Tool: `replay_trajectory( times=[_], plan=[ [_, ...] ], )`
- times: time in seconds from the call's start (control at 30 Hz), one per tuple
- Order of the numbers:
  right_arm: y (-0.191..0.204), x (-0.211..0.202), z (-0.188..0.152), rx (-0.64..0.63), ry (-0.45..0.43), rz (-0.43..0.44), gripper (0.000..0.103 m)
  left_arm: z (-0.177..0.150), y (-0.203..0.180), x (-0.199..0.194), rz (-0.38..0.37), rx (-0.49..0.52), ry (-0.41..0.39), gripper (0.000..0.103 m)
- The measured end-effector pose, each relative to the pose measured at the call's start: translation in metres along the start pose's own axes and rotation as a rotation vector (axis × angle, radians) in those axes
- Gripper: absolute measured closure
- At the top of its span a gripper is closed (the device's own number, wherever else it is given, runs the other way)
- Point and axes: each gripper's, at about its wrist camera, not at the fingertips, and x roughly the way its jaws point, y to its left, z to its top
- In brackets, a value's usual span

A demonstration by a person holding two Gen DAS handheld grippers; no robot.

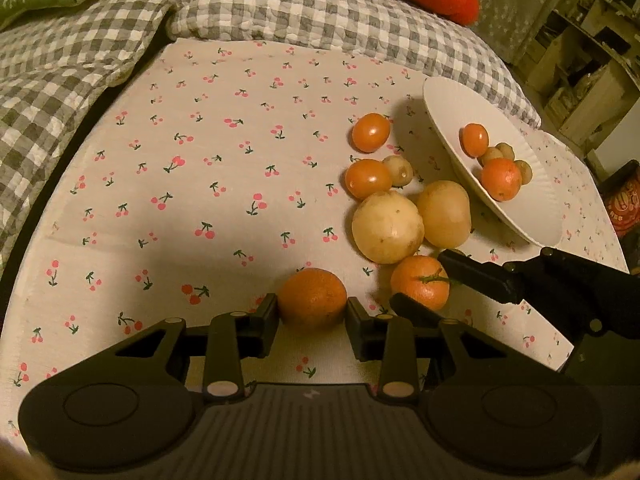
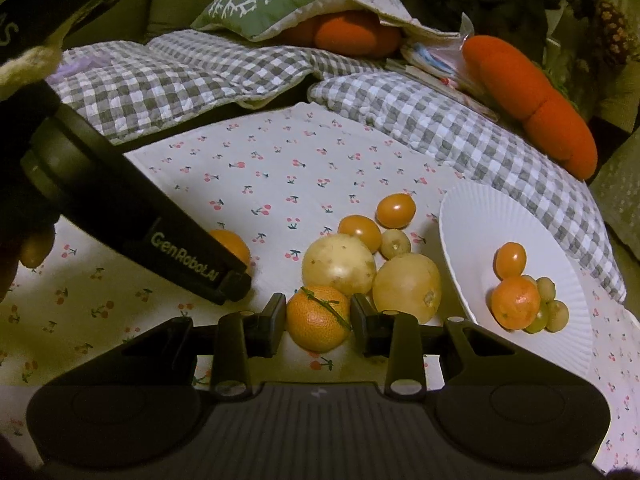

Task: Organize fruits
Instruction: 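Close the left gripper on an orange while the right gripper grasps a tangerine, then carry both oranges over the white plate and open both grippers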

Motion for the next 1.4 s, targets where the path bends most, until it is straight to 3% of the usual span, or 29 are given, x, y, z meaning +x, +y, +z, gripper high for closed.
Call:
replay_trajectory(
  times=[0.53, 0.93, 1.4],
  plan=[
    [-0.015, -0.026, 0.012, 0.088, -0.074, 0.009, 0.072, 0.007, 0.004, -0.017, 0.014, -0.019, -0.081, 0.078],
    [-0.027, -0.038, 0.018, 0.130, -0.117, 0.007, 0.072, 0.011, -0.007, -0.026, 0.054, 0.024, -0.144, 0.078],
    [-0.045, -0.051, 0.021, 0.205, -0.165, -0.010, 0.072, 0.021, -0.029, -0.040, 0.004, 0.009, -0.187, 0.078]
  ],
)
